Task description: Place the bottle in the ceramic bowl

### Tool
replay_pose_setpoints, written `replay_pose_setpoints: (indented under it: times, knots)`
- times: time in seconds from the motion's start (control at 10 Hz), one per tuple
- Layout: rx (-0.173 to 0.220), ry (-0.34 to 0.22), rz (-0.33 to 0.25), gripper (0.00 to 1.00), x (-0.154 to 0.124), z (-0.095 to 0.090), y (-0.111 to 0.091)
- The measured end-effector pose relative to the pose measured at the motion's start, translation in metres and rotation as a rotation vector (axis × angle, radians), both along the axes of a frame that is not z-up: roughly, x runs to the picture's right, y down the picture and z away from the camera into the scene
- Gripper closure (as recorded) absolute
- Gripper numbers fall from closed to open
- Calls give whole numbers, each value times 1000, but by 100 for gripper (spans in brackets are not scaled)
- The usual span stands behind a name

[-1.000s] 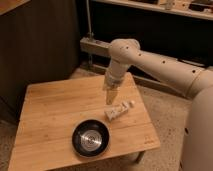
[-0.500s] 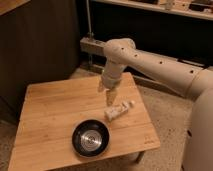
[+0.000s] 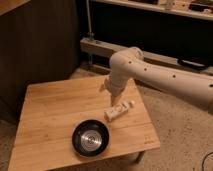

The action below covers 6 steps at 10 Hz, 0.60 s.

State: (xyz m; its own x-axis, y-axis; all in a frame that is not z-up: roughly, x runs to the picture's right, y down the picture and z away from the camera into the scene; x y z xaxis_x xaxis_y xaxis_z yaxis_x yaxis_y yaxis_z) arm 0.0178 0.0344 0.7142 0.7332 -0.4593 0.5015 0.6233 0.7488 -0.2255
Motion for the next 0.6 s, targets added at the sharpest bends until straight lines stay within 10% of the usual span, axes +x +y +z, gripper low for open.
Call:
replay_pose_setpoints:
  times: [0.6]
  knots:
    - [31,-7,-13,35,1,2,1]
